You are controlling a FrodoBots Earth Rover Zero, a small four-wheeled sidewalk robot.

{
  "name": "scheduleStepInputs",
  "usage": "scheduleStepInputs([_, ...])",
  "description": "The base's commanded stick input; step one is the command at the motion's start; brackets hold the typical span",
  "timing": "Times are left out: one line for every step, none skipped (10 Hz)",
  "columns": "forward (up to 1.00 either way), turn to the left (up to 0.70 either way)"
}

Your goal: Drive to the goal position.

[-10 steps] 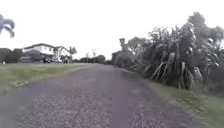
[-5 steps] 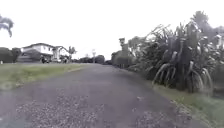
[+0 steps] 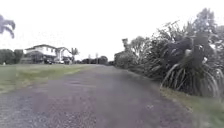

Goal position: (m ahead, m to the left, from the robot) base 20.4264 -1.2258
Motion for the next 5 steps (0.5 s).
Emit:
scheduleStepInputs([0.70,0.35])
scheduleStepInputs([0.70,0.35])
scheduleStepInputs([0.70,0.35])
scheduleStepInputs([0.70,0.35])
scheduleStepInputs([0.70,0.35])
